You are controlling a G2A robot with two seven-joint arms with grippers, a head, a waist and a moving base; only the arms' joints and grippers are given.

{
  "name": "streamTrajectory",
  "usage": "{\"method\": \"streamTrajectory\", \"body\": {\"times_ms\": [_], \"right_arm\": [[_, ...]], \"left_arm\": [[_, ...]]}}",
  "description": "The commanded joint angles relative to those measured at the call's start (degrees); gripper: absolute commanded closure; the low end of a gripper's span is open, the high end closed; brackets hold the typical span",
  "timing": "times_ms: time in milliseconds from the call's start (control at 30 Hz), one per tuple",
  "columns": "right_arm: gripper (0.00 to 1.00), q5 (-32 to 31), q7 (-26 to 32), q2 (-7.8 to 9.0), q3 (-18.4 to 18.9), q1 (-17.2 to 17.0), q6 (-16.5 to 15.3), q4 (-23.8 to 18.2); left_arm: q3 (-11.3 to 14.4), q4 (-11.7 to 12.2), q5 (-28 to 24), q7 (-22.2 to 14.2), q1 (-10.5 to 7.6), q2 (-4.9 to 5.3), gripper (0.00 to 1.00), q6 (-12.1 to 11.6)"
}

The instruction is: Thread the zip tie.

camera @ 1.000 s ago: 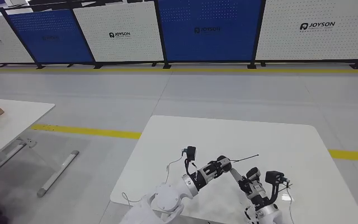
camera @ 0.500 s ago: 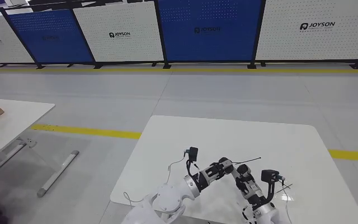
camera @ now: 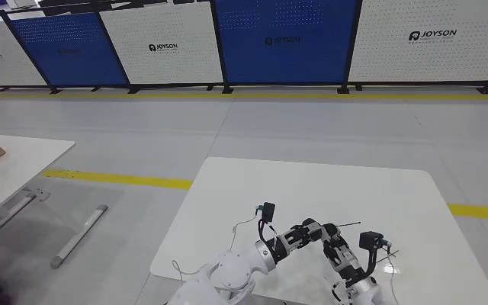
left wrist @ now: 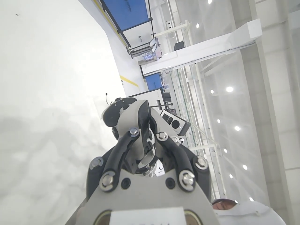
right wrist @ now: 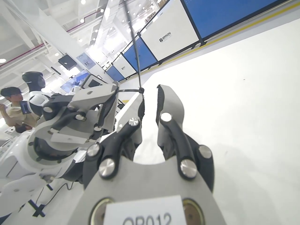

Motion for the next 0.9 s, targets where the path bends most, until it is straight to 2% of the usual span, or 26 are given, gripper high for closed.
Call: {"method": "streamTrajectory", "body": {"times_ms": [0,100,467,533,600,767,867], "right_arm": [[0.82,-0.01,0.17,0.01,-0.05,0.07,-0.01,0.04],[0.78,-0.06,0.39,0.02,-0.14,0.19,-0.11,0.1],[0.8,-0.51,0.55,0.11,-0.17,-0.03,-0.45,-0.09],[0.77,-0.01,0.09,0.1,-0.15,-0.15,-0.82,-0.18],[0.81,0.5,-0.51,0.11,0.04,-0.33,-1.17,-0.34],[0.82,0.63,-0.88,0.16,0.33,-0.63,-1.16,-0.6],[0.88,0.63,-0.84,0.16,0.31,-0.65,-1.04,-0.65]], "left_arm": [[0.07,0.1,0.04,0.03,-0.1,-0.04,1.0,0.0],[0.1,0.16,0.17,0.2,-0.15,-0.08,1.0,0.02],[0.05,0.32,0.44,0.62,-0.1,-0.16,1.0,0.11],[0.05,0.32,0.46,0.62,-0.07,-0.17,1.0,0.02],[0.1,0.31,0.6,0.56,0.0,-0.18,1.0,-0.01],[0.2,0.34,0.7,0.41,-0.04,-0.22,1.0,0.06],[0.21,0.37,0.7,0.42,-0.05,-0.25,1.0,0.05]]}}
